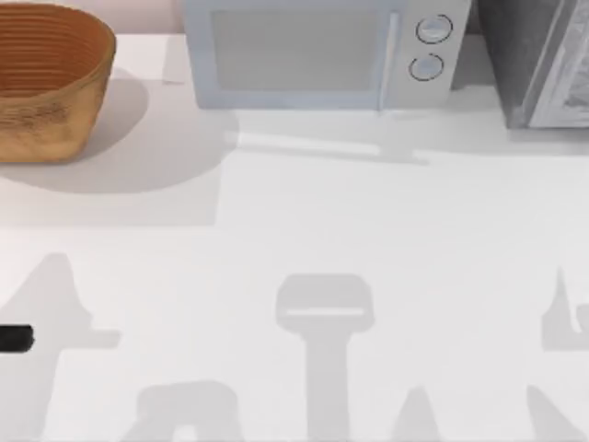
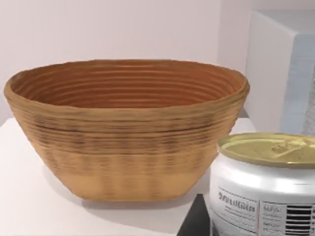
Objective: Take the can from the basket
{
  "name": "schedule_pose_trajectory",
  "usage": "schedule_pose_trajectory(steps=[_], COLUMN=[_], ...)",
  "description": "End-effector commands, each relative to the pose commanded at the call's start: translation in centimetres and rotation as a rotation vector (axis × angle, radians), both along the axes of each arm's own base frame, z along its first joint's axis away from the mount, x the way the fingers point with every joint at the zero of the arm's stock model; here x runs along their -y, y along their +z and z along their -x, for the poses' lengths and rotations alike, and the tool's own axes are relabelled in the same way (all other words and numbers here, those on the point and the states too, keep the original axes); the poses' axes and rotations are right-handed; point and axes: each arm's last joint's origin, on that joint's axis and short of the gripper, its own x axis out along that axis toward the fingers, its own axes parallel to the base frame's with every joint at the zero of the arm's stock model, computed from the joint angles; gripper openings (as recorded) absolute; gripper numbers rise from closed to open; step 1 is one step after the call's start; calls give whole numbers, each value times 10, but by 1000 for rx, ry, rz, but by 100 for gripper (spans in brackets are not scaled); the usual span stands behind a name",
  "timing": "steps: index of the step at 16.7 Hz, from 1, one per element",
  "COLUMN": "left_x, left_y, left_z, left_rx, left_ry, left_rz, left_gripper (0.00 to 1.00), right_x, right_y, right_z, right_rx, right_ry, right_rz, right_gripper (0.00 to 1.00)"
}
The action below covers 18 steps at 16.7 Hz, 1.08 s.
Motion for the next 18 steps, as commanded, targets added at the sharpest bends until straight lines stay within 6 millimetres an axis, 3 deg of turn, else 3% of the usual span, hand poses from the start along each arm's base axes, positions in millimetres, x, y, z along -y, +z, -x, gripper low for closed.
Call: schedule_pose_trajectory(steps=[9, 14, 18], left_x=[0, 8, 18], left_y=[-7, 27, 60], left_z=[0, -7, -29], left_rx=[15, 51, 64], left_ry=[10, -140, -299], left_rz=[-2, 7, 2], left_gripper=[0, 0, 0], right_x=[0, 0, 0], right_y=[0, 0, 0], right_z=[0, 0, 0], right_rx=[0, 0, 0], right_ry=[0, 0, 0], right_rz=[0, 0, 0], right_gripper=[100, 100, 100])
